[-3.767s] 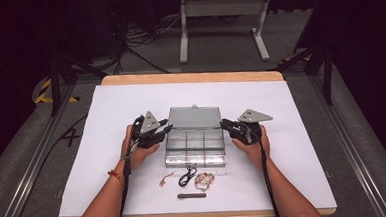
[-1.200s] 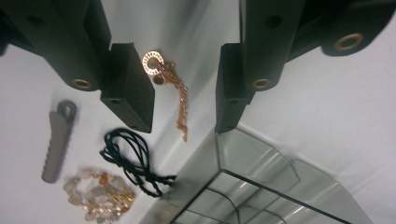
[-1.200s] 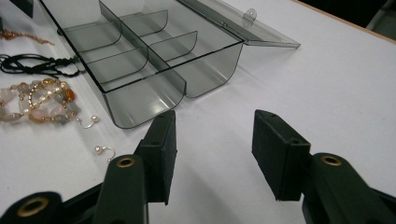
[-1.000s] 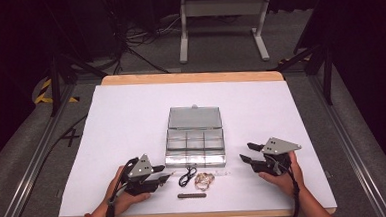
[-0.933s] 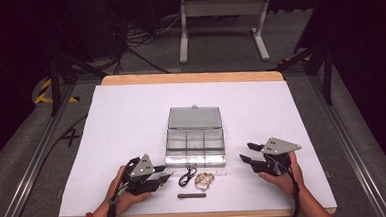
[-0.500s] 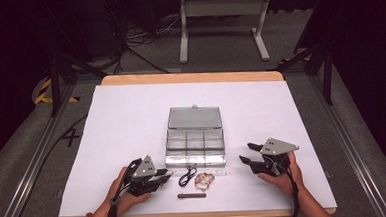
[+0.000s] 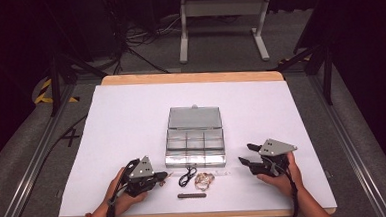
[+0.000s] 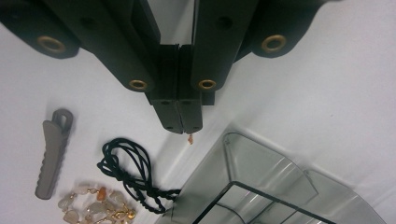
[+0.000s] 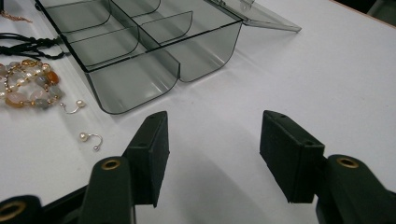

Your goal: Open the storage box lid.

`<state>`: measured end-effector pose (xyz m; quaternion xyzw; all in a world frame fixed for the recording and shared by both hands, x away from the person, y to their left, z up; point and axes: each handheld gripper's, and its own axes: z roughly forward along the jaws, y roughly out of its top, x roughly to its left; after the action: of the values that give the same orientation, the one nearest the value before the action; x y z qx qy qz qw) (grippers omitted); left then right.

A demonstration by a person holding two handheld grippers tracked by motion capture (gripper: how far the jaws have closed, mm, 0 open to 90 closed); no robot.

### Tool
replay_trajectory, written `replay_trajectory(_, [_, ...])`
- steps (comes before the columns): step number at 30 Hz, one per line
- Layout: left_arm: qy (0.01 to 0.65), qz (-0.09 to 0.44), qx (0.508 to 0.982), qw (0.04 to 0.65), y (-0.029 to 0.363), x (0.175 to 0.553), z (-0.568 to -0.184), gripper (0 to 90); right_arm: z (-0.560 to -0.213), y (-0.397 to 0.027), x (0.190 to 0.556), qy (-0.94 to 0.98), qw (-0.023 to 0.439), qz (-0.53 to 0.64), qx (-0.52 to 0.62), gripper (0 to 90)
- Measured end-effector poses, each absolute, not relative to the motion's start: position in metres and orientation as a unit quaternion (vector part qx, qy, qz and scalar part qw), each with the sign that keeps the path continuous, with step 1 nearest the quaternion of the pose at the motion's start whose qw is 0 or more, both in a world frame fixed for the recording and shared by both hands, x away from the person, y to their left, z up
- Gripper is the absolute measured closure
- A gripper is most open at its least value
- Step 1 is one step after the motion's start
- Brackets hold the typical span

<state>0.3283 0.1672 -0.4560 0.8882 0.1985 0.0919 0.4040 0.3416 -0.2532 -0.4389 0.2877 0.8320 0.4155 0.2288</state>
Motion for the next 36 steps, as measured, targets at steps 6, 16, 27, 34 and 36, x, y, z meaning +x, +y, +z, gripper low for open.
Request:
replay_trajectory(6, [0.192,0.105,0.881,0.419,0.171,0.325,-0.449,89.8,-0.439,-0.254,0.342,0.832,0.23,0.415,0.288,42.1])
replay_trajectory(16, [0.185,0.132,0.868,0.44,0.179,0.32,-0.435,89.9,-0.437,-0.255,0.342,0.828,0.234,0.419,0.291,39.9])
replay_trajectory(27, [0.182,0.159,0.851,0.466,0.186,0.318,-0.416,89.9,-0.437,-0.256,0.342,0.827,0.236,0.417,0.294,38.1])
replay_trajectory(34, [0.182,0.17,0.84,0.482,0.189,0.322,-0.404,89.8,-0.438,-0.258,0.343,0.823,0.235,0.42,0.303,35.3])
replay_trajectory(36, [0.184,0.173,0.837,0.486,0.19,0.324,-0.4,89.9,-0.438,-0.258,0.343,0.82,0.235,0.422,0.306,33.8])
